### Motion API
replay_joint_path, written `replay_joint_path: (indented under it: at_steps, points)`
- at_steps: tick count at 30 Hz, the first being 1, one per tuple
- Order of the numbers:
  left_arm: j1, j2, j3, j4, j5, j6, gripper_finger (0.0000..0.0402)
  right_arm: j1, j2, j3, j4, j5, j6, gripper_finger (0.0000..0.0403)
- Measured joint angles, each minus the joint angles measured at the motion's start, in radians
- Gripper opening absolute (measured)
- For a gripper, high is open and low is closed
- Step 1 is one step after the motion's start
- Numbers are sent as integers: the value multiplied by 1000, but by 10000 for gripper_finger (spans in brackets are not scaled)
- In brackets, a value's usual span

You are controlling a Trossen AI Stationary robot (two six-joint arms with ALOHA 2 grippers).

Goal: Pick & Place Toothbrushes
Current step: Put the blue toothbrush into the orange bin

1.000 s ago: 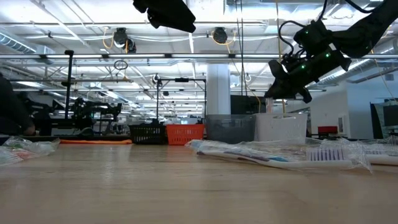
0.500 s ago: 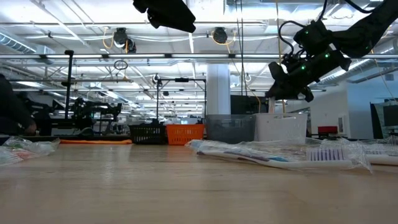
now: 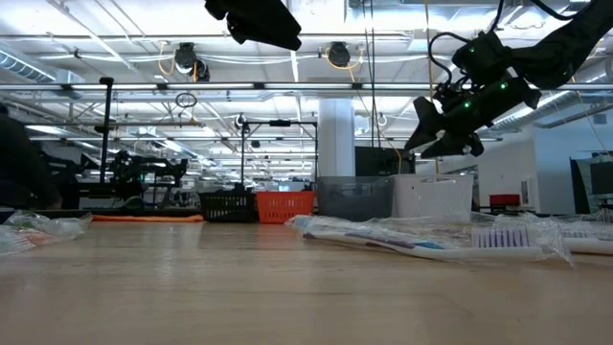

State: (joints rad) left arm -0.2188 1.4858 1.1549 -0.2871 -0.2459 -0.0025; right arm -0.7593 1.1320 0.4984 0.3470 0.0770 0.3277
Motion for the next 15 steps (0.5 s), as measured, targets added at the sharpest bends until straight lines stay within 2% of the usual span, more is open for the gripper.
replay_joint_path:
  at_steps: [8, 15]
  points:
    - [0, 0, 0, 0, 0, -2, 182, 2, -3, 0, 0, -15, 6, 237]
    - [0, 0, 0, -3, 0, -4, 182, 7, -42, 1, 6, -194, 31, 234]
